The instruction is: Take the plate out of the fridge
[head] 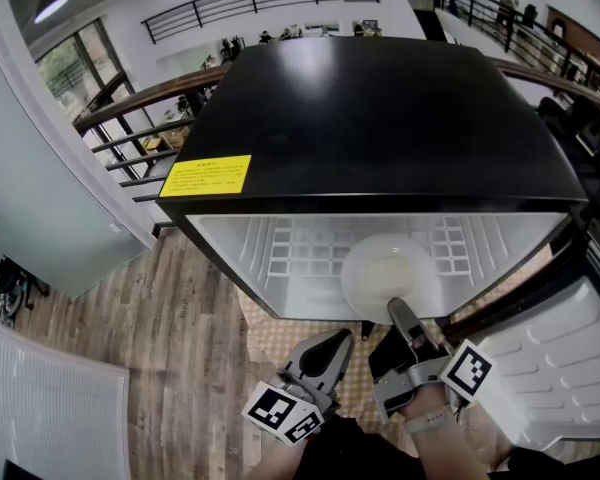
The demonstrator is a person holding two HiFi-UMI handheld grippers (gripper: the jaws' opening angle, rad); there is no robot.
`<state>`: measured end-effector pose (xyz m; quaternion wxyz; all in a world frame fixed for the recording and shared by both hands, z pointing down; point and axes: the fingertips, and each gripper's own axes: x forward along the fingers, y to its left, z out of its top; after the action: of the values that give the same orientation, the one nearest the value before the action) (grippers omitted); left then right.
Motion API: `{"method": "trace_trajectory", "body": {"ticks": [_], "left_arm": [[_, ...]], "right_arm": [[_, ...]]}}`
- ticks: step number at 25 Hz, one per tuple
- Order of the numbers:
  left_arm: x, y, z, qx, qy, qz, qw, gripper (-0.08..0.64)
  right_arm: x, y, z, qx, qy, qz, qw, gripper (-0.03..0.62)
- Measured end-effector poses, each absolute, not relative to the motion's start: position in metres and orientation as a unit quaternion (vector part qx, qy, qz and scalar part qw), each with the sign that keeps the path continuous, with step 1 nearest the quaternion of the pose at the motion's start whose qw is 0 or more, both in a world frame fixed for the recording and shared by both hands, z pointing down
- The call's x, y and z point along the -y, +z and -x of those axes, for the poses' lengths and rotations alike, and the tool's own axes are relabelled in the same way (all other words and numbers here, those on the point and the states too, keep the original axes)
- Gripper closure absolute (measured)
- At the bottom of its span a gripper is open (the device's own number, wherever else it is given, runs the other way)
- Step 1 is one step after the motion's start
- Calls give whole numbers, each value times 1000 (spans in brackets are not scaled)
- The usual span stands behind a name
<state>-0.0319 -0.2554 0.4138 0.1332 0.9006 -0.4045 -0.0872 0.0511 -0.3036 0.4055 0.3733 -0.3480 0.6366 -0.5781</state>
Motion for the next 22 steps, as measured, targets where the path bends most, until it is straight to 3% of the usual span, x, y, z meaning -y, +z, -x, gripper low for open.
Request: {"method": "trace_trajectory", "body": {"ticks": [22], "left_arm": [[216,401,33,405,-94,-903,106,548]], "right_arm": [[243,408,-55,-655,-581,327,356,531]]}}
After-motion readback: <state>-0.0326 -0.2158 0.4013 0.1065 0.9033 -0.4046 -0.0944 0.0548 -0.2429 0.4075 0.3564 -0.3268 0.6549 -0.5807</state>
